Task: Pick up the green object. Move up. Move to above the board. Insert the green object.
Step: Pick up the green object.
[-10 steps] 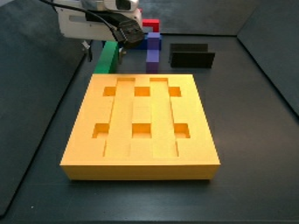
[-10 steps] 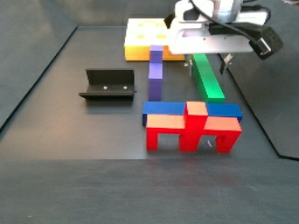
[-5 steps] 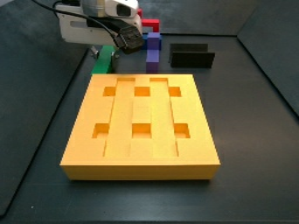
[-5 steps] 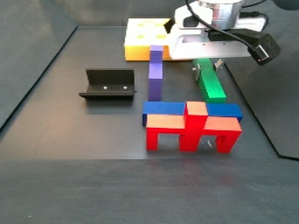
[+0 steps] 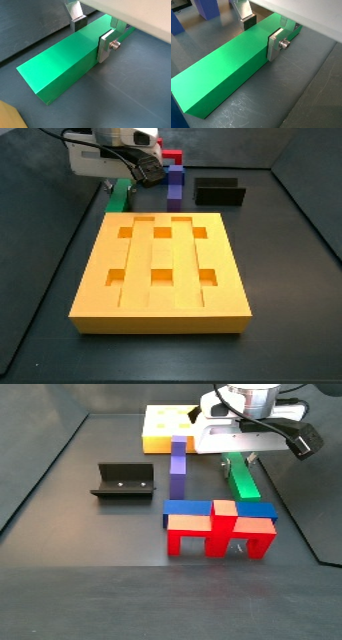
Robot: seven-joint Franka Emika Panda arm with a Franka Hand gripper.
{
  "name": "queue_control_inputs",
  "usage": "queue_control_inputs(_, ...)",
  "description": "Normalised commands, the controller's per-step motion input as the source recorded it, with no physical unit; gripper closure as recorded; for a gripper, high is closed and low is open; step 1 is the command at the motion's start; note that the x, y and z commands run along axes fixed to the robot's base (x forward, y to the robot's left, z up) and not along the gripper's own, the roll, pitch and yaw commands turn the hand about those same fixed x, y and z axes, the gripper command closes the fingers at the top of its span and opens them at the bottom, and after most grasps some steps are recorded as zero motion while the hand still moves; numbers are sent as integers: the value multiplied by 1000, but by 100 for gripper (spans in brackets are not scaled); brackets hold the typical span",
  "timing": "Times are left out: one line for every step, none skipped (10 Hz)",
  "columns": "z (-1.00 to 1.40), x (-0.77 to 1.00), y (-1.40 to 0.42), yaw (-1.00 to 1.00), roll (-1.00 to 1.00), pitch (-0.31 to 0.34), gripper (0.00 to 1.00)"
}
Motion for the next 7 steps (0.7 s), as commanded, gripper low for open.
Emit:
queue_control_inputs(0, 0, 0, 0, 0, 0, 100)
queue_control_inputs(0, 0, 0, 0, 0, 0, 100)
queue_control_inputs(0, 0, 0, 0, 0, 0, 100)
queue_control_inputs(0, 0, 0, 0, 0, 0, 100)
queue_control_inputs(0, 0, 0, 0, 0, 0, 100)
queue_control_inputs(0, 0, 0, 0, 0, 0, 100)
queue_control_inputs(0, 0, 0, 0, 0, 0, 100)
